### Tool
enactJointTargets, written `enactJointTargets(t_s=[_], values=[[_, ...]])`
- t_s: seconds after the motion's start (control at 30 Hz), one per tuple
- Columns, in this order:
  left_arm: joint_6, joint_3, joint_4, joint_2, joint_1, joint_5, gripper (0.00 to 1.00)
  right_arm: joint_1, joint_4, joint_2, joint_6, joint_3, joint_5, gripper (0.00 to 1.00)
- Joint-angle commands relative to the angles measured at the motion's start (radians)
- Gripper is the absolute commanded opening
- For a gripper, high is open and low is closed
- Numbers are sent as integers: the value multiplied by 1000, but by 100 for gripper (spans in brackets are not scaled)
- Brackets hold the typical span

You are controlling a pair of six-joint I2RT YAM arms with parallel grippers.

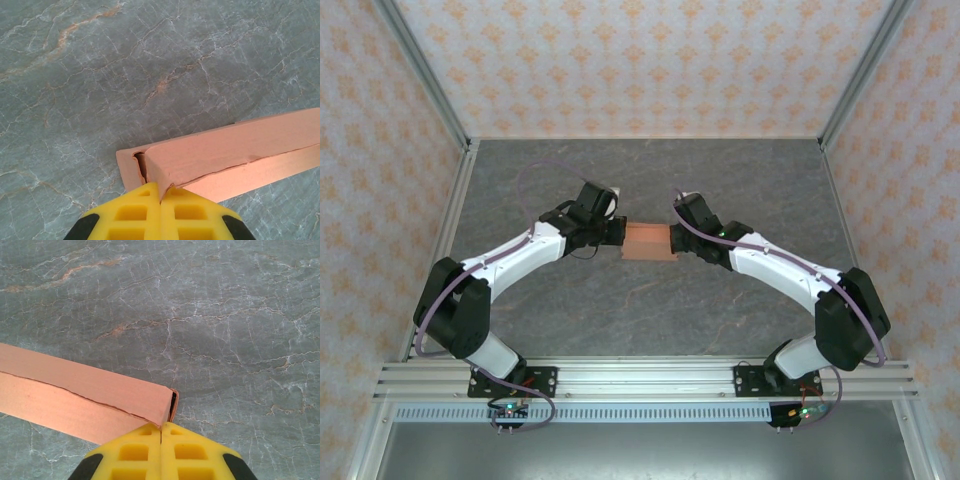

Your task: Fold the paper box

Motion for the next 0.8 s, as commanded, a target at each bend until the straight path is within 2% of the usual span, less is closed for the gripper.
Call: enactJointTargets(t_s=[0.0, 0.27, 0.6, 0.77], values=[[-10, -17, 51, 1, -23, -61, 0, 15, 8, -12, 18, -18, 6, 0], [55, -91, 99, -13, -28, -122, 0, 15, 24, -32, 26, -45, 33, 0], [58, -211, 235, -22, -51, -154, 0, 22, 123, -42, 62, -125, 43, 0], [35, -254, 301, -25, -54, -169, 0, 58, 159, -55, 70, -160, 102, 0]])
